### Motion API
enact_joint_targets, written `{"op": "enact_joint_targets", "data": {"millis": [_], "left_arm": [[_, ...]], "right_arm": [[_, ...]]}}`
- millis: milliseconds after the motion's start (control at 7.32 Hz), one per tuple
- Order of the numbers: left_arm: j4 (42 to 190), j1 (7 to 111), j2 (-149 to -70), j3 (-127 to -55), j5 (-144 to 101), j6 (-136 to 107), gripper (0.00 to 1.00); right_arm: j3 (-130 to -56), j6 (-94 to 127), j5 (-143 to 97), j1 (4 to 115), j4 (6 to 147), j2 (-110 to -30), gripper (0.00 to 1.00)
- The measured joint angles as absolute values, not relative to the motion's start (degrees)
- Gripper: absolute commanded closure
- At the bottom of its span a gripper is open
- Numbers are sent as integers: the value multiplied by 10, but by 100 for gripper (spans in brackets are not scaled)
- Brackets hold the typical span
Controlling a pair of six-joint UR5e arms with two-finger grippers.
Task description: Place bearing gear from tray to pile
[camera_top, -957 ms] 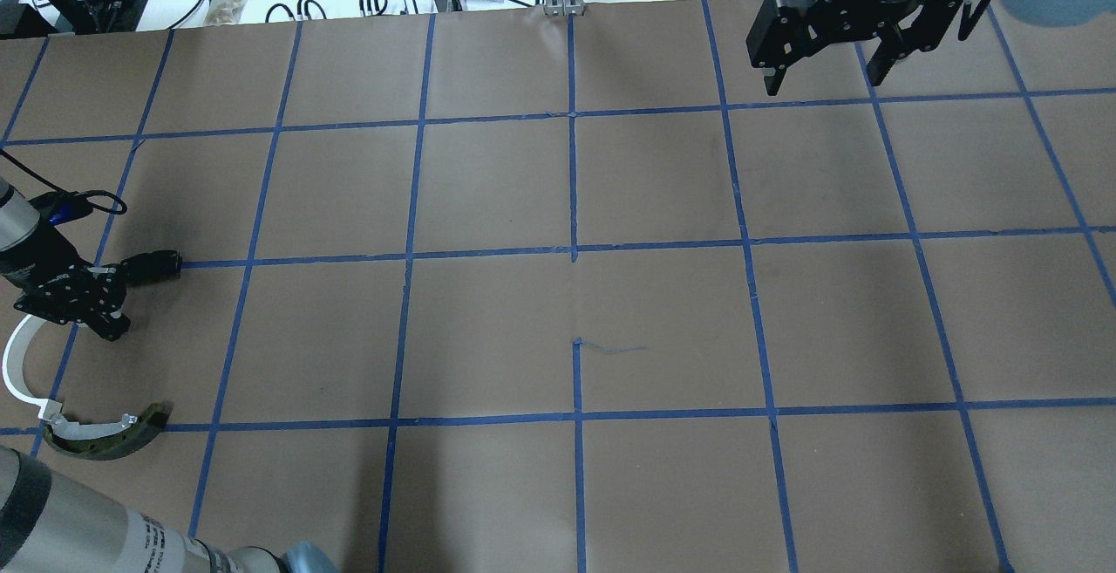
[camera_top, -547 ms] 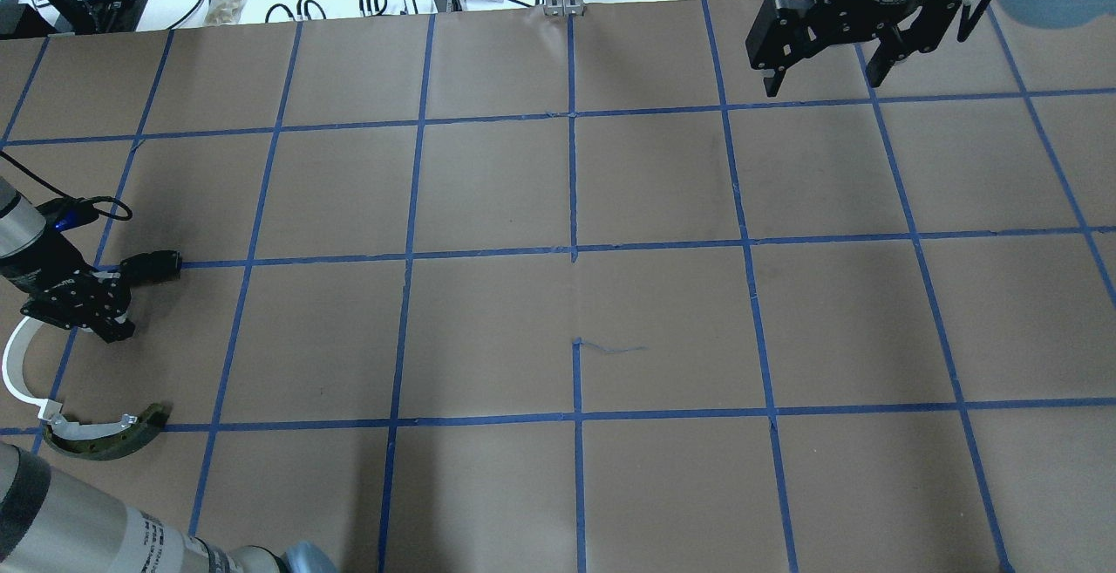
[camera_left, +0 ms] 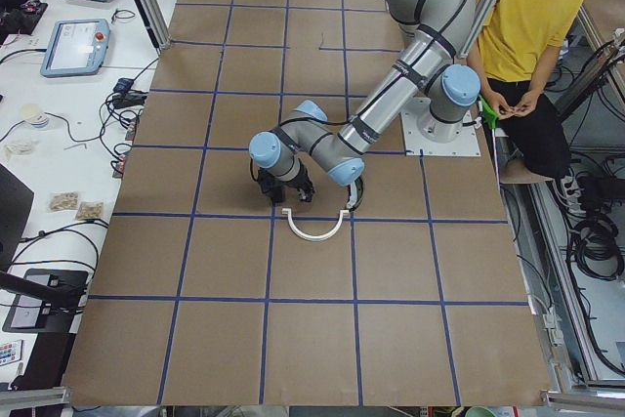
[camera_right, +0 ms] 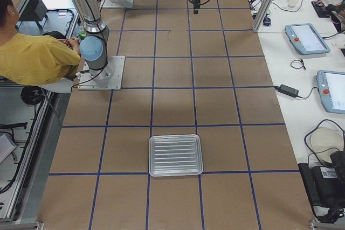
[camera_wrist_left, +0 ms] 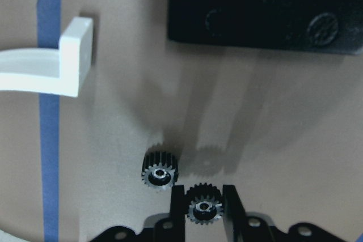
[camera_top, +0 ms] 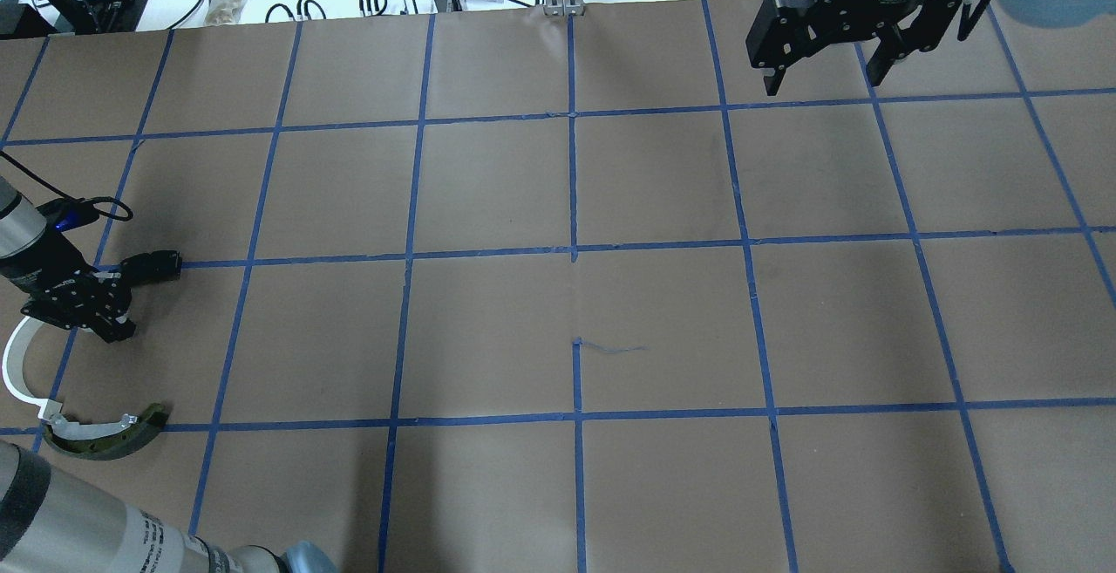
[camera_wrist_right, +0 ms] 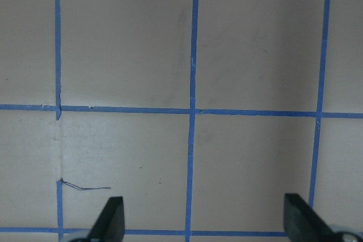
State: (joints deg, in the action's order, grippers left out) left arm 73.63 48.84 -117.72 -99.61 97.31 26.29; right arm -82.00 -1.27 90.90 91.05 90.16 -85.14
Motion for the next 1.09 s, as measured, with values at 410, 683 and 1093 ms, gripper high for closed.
{"op": "enact_joint_targets", "data": {"millis": [410, 683, 1093], "left_arm": [[735, 491, -1174, -992, 972, 258, 0], [735, 528, -1148, -973, 966, 256, 0], [789, 685, -1080, -885, 966, 208, 0]], "right_arm": [[-820, -9, 908, 911, 902, -852, 0], [-820, -8, 908, 911, 902, -852, 0], [-820, -8, 908, 911, 901, -852, 0]]}}
